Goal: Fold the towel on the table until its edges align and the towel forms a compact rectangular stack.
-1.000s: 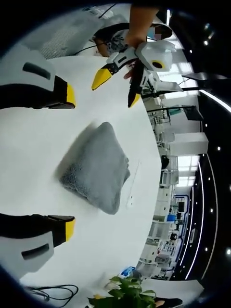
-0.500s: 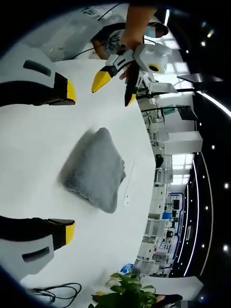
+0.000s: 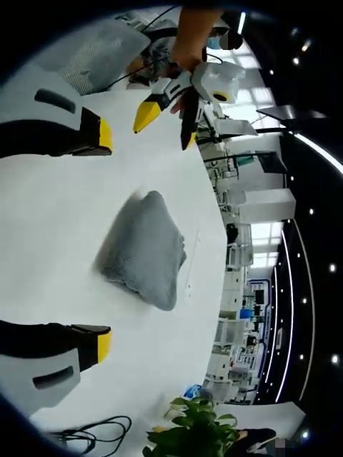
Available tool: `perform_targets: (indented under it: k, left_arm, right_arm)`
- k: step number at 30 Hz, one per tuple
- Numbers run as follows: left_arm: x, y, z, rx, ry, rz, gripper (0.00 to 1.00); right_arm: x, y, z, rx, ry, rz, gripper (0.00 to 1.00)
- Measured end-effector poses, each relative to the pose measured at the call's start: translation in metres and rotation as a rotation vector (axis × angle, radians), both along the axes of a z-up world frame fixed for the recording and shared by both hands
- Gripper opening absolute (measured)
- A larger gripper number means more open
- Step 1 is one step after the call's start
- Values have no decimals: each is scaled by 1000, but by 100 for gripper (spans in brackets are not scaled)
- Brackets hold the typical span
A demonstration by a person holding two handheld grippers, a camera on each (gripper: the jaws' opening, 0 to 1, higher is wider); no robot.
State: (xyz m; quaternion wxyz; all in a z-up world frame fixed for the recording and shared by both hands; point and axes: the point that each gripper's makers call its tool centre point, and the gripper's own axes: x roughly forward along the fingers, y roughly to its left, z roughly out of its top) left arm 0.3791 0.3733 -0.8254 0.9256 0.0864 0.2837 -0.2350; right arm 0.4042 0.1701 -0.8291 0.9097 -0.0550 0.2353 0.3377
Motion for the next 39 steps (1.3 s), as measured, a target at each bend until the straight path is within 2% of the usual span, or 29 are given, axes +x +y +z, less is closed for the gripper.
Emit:
perform_targets:
  k: [11, 22, 33, 39]
  left_arm:
    - [-15, 6, 2, -35, -10, 38, 99]
    - [-30, 14, 1, -46, -27, 72, 99]
    - [-42, 17, 3, -44, -53, 87, 99]
    - [-49, 7, 5, -31, -70, 65, 98]
  right_arm:
    - [-20, 3, 13, 19, -25, -13, 99]
    - [-36, 3, 18, 31, -45, -31, 99]
    - [-43, -3, 11, 36, -54, -46, 99]
    - [-45, -11, 7, 41, -52, -57, 99]
